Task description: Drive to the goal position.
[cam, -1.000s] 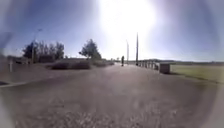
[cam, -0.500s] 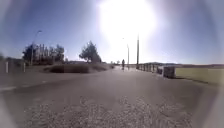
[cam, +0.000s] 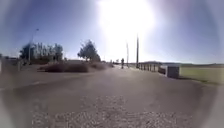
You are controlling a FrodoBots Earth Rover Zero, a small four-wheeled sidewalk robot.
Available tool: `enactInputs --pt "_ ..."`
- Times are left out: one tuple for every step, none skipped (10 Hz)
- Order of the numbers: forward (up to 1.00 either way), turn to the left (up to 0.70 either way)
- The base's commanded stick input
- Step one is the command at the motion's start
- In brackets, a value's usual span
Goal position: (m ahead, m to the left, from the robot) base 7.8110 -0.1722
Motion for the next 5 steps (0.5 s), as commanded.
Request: enactInputs --pt "1.0 0.0" --pt "1.0 0.0" --pt "1.0 0.0" --pt "1.0 0.0" --pt "1.0 0.0"
